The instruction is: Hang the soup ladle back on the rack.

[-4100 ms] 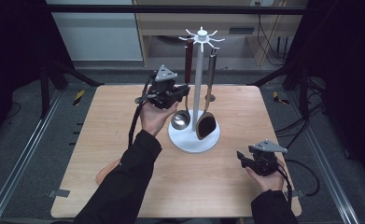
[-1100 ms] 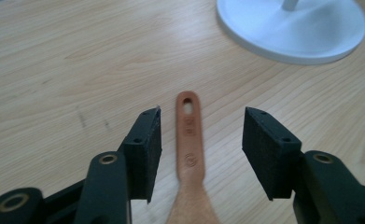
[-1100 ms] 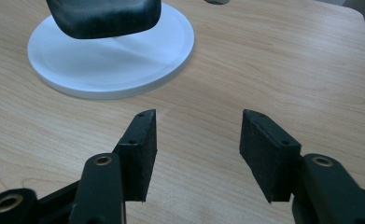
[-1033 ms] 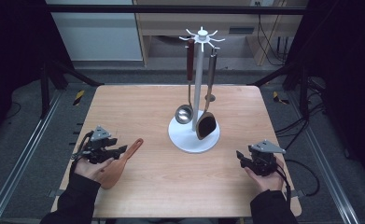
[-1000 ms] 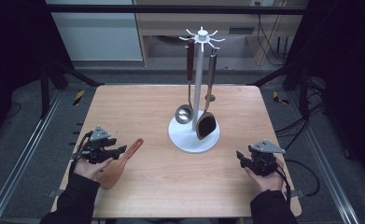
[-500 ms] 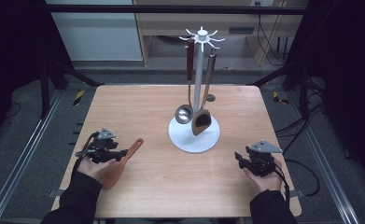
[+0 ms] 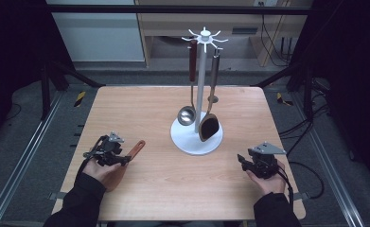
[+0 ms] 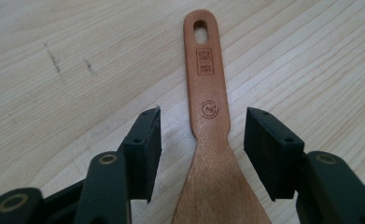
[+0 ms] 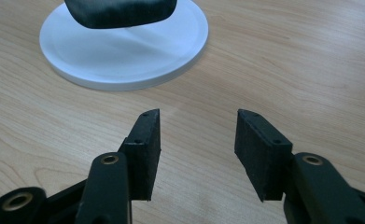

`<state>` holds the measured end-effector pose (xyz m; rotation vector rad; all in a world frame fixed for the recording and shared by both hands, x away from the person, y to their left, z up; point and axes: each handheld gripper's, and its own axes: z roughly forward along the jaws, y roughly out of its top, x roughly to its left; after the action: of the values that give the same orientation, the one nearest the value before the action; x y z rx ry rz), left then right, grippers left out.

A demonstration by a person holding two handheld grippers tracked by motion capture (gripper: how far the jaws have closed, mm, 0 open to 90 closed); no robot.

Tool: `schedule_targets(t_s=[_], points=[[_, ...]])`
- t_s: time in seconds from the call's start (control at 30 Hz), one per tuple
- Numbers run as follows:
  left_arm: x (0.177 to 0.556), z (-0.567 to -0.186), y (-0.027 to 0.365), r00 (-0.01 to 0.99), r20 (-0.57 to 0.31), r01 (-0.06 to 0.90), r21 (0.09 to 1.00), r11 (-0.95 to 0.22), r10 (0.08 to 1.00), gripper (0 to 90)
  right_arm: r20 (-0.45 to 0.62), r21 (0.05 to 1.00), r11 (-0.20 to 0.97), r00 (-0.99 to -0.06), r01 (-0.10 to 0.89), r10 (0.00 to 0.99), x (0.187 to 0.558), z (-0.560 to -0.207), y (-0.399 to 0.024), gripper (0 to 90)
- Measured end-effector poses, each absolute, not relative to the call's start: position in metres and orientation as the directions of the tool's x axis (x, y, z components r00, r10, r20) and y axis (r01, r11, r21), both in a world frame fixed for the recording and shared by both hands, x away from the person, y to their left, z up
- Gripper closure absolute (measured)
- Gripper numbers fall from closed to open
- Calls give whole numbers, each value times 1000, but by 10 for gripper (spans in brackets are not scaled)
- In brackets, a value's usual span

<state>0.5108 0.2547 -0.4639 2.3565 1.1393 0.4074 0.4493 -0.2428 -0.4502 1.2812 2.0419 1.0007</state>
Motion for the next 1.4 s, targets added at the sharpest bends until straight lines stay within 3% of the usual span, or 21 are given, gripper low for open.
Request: schedule_targets(t_s=[0.23,0.5,0.83,1.17,1.4], points=[[510,-467,254,602,63,647,546,-532,796,482,-6,854,240,-453,461,891,446,-431,-236,657],[504,-463,260,571,22,642,612,-463,820,485,14,917,183,-488,355,873,445,-390,-226,900],[493,-453,274,532,7,599,703,-383,847,473,24,978,82,-496,192,868,456,-325,-208,900],[473,-452,293,528,37,522,774,-359,849,484,26,996,16,-469,87,883,473,-286,-197,900],[469,-455,304,491,-33,578,760,-297,871,502,-4,998,30,-481,47,877,484,-262,-185,900]])
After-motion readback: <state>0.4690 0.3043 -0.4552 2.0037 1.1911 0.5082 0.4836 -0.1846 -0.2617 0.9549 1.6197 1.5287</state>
